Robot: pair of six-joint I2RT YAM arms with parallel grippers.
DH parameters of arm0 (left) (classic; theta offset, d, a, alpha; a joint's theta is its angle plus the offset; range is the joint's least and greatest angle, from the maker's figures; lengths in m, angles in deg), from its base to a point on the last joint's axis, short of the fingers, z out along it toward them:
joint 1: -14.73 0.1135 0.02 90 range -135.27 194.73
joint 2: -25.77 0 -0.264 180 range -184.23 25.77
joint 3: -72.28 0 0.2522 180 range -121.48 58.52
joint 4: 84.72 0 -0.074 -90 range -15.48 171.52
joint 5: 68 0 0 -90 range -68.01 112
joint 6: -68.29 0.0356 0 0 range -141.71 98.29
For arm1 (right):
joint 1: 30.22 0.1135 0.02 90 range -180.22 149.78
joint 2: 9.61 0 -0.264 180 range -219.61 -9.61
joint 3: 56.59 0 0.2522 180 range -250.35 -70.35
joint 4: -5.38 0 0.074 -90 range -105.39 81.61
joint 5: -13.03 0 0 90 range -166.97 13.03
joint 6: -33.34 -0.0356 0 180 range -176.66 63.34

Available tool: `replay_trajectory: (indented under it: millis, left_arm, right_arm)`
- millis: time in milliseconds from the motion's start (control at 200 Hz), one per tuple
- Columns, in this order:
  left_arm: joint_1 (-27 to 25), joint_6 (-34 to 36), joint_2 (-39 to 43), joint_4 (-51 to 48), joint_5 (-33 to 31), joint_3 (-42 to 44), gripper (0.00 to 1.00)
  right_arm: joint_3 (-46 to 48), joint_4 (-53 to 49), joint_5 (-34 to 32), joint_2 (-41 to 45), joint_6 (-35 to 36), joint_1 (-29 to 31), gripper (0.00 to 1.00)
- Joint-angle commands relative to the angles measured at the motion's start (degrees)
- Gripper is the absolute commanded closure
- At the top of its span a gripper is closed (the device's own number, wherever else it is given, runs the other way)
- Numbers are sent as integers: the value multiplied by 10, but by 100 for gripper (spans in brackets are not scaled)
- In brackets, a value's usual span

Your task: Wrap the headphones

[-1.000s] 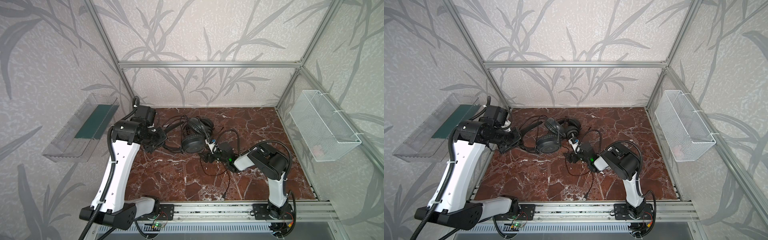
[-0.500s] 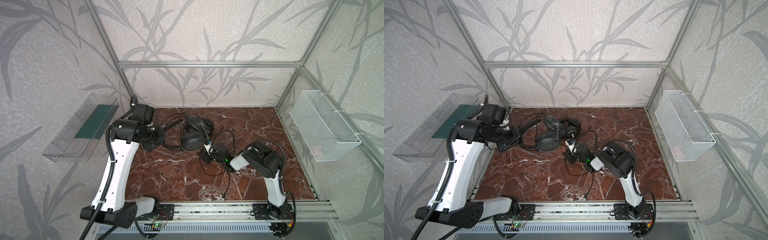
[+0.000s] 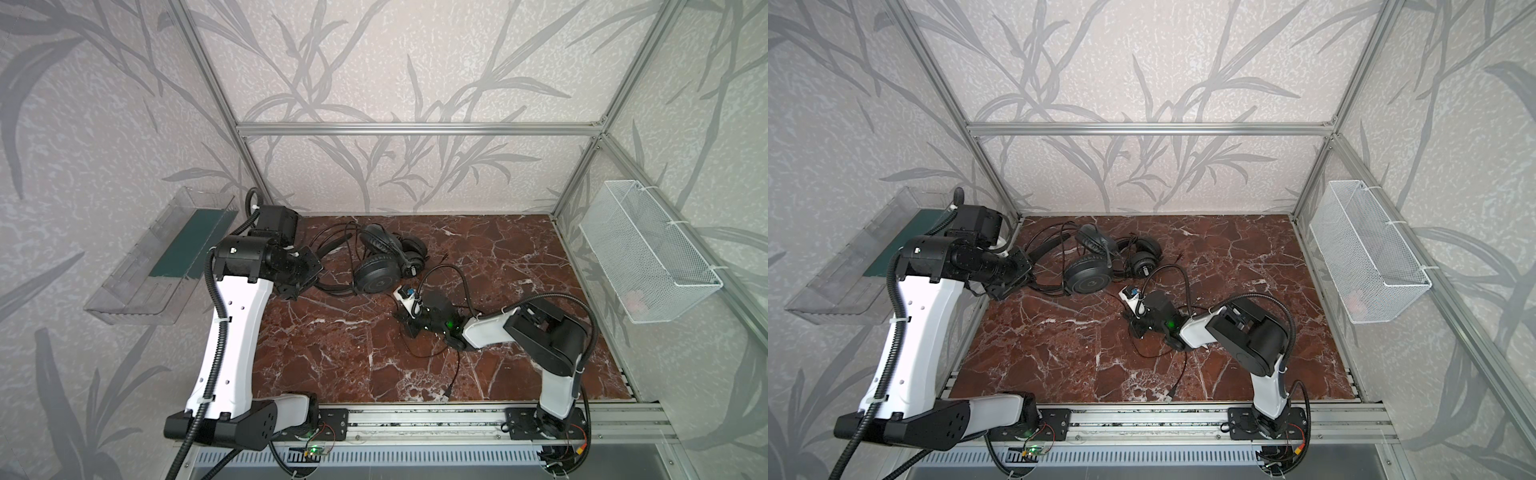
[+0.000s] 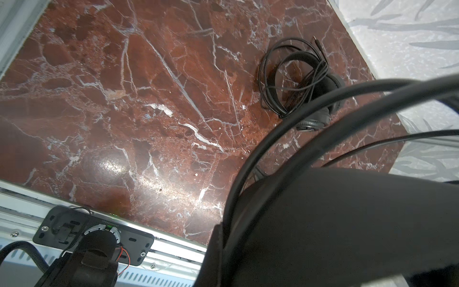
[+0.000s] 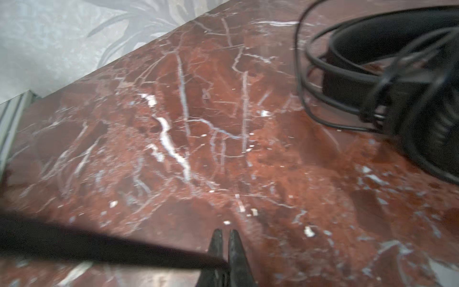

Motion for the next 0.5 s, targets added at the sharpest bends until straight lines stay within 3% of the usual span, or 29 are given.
replay_trajectory:
  millis: [0, 290, 495]
  left_arm:
    - [6, -19, -4, 5, -37, -17, 100]
    - [5, -2, -23, 27, -147, 55, 100]
    - [5, -18, -33, 75, -124, 139, 100]
  right_arm:
    - [7, -139, -50, 56, 60, 54, 100]
    - [-57, -395, -135, 184, 167, 210, 100]
    - [-152, -523, -111, 199, 237, 282, 100]
